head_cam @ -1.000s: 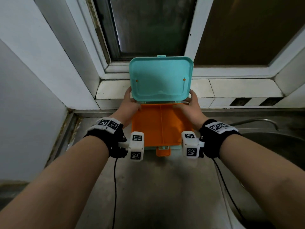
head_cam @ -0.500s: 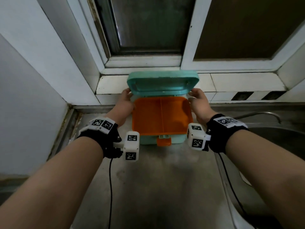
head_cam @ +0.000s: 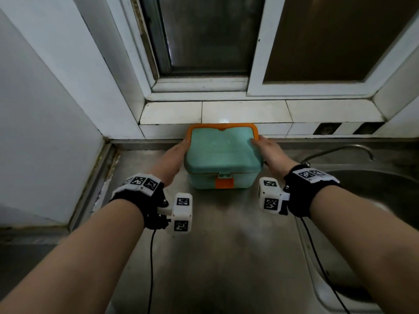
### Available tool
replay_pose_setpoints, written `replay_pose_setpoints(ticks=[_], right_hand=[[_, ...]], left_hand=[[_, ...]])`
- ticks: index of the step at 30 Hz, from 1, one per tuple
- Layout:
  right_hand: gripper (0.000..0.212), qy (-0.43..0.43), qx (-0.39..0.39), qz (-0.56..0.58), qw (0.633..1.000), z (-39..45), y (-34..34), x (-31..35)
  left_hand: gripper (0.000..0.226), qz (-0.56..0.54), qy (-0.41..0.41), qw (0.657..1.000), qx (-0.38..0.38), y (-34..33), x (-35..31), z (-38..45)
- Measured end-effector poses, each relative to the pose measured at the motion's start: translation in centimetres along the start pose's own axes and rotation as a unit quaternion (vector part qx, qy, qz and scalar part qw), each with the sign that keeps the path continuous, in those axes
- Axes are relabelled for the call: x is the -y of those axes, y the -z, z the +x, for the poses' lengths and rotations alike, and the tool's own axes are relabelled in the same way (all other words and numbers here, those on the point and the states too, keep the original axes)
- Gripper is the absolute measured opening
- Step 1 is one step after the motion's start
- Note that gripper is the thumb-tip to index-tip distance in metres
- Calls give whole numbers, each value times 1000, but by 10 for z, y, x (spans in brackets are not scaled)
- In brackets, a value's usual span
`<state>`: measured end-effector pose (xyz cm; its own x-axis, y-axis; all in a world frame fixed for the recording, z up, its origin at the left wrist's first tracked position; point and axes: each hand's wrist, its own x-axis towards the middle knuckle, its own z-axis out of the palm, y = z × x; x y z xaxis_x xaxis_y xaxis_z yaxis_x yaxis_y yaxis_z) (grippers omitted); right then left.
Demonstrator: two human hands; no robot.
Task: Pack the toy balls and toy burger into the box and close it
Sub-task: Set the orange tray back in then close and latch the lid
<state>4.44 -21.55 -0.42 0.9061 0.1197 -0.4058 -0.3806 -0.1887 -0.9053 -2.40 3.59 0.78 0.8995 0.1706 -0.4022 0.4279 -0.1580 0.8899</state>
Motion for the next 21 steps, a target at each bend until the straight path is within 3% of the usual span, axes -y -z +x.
replay_pose_setpoints(ticks=[4, 8, 10, 15, 21], right_hand=[[45, 29, -7, -71, 997, 0, -4, -4], [61, -13, -29, -69, 997, -8, -10, -11], [57, -23, -39, -66, 997, -14, -8, -15], [20, -138, 177, -64, 972, -41, -13, -48], [34, -81, 75, 27, 994, -46, -52, -33]], left_hand=[[48, 47, -16, 999, 22, -4, 5, 9], [51, 58, 12, 997, -45, -4, -3, 17], [57, 55, 38, 996, -52, -3, -8, 21], [53, 57, 69, 994, -64, -10, -3, 20], [49, 57, 45, 994, -78, -16, -10, 16]])
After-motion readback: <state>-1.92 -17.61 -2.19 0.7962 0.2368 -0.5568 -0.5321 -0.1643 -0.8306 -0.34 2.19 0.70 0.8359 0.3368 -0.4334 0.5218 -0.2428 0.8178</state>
